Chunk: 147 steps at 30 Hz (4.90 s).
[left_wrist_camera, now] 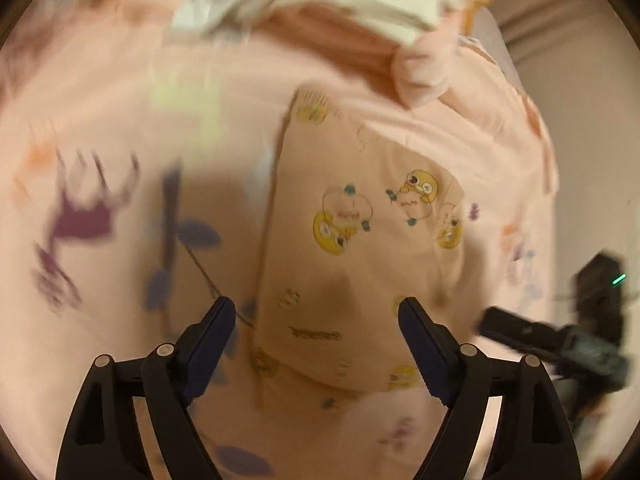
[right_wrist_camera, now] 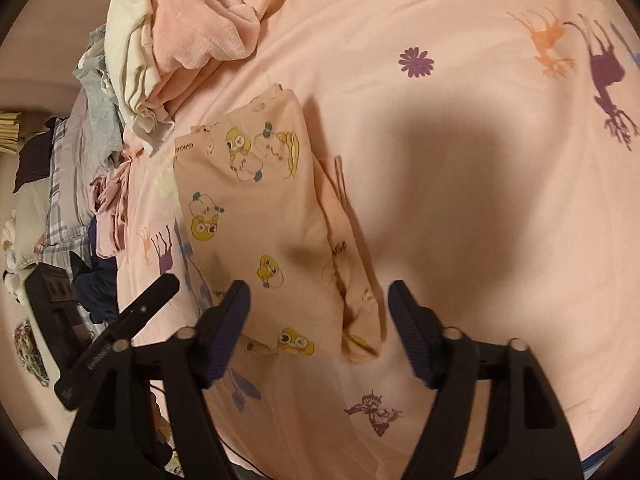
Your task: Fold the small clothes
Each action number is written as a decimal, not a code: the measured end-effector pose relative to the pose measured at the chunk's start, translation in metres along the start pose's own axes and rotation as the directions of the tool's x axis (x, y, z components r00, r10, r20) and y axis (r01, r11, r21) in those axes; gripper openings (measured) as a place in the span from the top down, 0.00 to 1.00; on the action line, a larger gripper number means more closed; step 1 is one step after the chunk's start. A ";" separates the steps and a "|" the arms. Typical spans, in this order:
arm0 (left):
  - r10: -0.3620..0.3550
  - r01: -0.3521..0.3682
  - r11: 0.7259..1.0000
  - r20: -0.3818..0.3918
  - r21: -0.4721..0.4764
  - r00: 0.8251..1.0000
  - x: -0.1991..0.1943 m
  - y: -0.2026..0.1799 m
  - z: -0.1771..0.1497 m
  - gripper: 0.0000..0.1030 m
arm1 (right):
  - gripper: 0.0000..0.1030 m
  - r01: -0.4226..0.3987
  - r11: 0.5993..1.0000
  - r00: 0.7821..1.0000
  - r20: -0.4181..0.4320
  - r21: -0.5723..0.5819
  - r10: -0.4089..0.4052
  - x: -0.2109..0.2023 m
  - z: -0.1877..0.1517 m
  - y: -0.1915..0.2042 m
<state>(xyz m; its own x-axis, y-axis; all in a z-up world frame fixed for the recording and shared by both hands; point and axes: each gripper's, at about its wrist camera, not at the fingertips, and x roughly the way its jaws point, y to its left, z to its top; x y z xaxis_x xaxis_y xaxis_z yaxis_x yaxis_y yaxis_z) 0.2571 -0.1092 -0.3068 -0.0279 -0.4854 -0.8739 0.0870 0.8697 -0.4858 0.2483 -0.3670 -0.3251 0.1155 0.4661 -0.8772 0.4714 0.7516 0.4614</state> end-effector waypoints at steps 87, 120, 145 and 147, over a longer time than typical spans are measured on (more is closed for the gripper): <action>0.049 -0.131 0.976 0.413 0.172 0.909 -0.247 -0.079 -0.087 0.79 | 0.77 -0.128 0.942 0.936 0.277 -0.310 0.218 -0.155 -0.157 0.227; 0.099 -0.170 0.977 0.423 0.132 0.901 -0.246 -0.064 -0.073 0.79 | 0.76 -0.071 0.940 0.946 0.276 -0.335 0.170 -0.135 -0.144 0.263; 0.155 -0.221 0.969 0.425 0.111 0.892 -0.251 -0.064 -0.088 0.79 | 0.76 -0.082 0.934 0.947 0.264 -0.349 0.182 -0.131 -0.157 0.265; 0.161 -0.226 0.968 0.419 0.111 0.893 -0.248 -0.063 -0.085 0.79 | 0.76 -0.083 0.935 0.951 0.255 -0.345 0.178 -0.127 -0.153 0.265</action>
<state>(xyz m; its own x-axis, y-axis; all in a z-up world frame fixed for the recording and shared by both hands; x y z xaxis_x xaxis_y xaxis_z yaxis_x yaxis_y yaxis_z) 0.1741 -0.0358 -0.0607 0.4066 -0.3311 -0.8515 0.2006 0.9416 -0.2704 0.2251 -0.1557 -0.0708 0.4163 0.4578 -0.7856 0.1300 0.8252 0.5497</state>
